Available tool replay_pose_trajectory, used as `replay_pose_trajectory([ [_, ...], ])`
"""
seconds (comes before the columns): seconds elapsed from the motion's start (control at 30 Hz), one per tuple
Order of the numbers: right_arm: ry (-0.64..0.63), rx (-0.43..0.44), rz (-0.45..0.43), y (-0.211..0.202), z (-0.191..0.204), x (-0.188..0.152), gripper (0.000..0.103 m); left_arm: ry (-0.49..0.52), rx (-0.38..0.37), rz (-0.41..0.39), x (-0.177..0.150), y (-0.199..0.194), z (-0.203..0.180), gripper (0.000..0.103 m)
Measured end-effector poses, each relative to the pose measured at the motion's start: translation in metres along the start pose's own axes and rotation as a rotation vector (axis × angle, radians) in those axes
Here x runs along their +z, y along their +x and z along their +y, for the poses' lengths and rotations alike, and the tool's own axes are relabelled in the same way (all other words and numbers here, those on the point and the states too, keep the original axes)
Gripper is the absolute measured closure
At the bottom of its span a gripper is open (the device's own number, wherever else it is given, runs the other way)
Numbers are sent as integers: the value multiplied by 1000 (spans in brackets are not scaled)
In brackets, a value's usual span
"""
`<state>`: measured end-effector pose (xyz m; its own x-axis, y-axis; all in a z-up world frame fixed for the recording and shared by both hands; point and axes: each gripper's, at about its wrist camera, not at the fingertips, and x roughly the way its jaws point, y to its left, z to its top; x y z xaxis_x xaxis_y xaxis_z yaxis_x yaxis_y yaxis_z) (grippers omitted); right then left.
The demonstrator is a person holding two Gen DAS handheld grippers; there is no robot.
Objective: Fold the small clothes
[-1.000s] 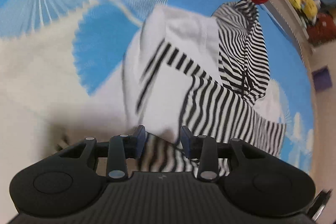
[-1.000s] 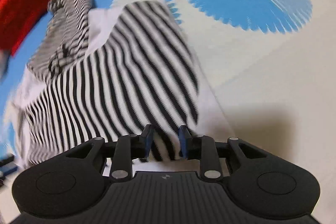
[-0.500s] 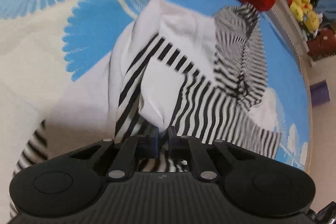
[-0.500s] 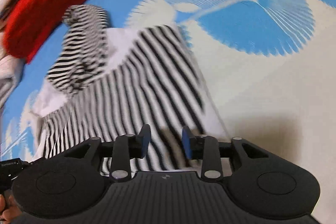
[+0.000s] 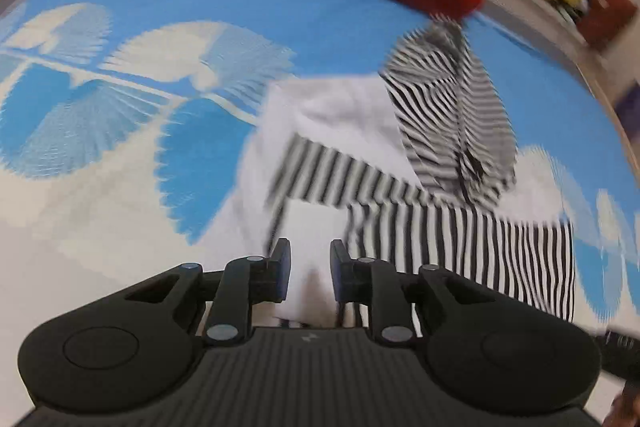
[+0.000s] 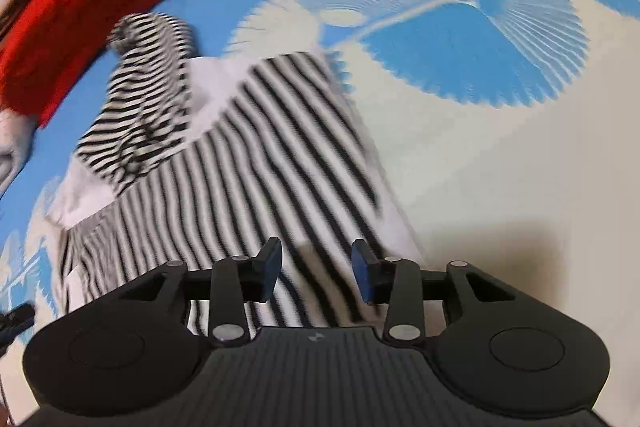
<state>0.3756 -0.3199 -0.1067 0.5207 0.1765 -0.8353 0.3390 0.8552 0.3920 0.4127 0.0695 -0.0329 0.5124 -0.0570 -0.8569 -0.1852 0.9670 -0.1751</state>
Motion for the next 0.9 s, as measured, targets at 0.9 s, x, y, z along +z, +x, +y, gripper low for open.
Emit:
replay_pose_trajectory([
  [0.9,-254,-24,-82,-33,54,8,57,6,-8,1,-1,-17,-1,60],
])
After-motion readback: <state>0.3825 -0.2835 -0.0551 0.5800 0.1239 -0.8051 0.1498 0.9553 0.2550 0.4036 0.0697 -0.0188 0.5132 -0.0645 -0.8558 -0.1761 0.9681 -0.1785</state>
